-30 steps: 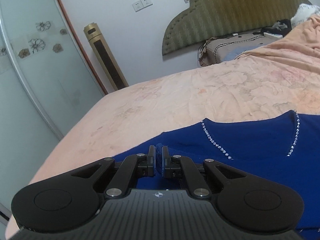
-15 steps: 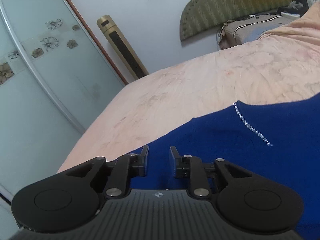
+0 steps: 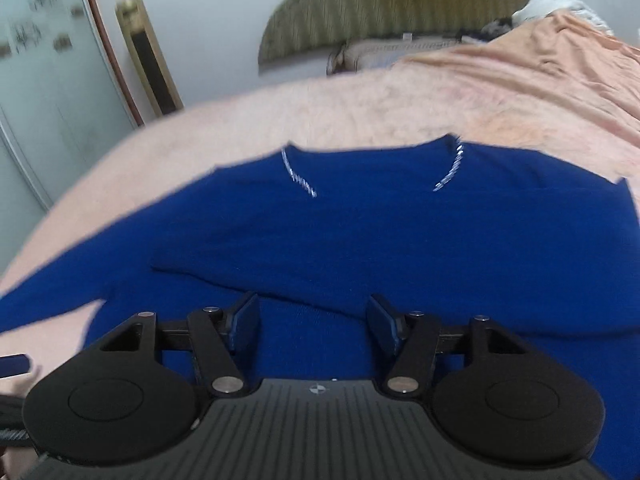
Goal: Fold small clothes
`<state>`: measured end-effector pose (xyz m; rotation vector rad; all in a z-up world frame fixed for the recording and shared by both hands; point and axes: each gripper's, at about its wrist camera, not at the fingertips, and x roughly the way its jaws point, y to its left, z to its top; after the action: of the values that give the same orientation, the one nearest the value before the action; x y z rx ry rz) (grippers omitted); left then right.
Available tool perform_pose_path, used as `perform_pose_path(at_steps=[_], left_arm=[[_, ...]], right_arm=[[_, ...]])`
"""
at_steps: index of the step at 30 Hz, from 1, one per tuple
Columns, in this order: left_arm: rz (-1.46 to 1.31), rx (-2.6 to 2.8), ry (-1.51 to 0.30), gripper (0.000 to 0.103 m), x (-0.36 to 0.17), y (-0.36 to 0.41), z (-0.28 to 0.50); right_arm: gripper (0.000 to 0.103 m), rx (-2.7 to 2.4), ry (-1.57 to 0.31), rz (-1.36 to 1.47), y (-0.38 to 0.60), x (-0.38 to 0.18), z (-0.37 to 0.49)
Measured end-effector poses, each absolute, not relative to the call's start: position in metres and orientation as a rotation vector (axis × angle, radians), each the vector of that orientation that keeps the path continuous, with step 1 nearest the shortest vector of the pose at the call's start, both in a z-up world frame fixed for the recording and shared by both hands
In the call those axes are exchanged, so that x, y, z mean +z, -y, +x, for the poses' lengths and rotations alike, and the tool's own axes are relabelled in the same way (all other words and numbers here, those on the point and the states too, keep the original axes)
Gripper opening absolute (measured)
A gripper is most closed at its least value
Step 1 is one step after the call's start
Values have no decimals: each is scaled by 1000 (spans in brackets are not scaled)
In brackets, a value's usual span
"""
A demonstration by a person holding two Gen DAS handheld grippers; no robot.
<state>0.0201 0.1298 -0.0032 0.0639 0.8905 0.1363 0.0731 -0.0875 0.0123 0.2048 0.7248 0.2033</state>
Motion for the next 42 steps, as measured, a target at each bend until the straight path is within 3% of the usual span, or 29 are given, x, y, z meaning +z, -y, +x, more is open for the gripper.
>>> perform_pose_path(at_steps=[3, 8, 11, 32, 36, 42], left_arm=[[52, 164, -902, 103, -5, -135, 22], [38, 182, -913, 103, -4, -136, 24], [61, 192, -901, 103, 0, -132, 24], [94, 366, -872, 103, 10, -156, 35], [14, 450, -852, 103, 13, -198, 35], [-315, 645, -800, 103, 8, -313, 12]], right_arm=[[87, 183, -713, 131, 96, 14, 53], [88, 68, -701, -48, 106, 9, 26], [100, 56, -685, -38, 118, 10, 14], [103, 28, -680, 11, 139, -23, -1], [103, 30, -675, 18, 138, -23, -2], [103, 40, -667, 40, 141, -23, -3]])
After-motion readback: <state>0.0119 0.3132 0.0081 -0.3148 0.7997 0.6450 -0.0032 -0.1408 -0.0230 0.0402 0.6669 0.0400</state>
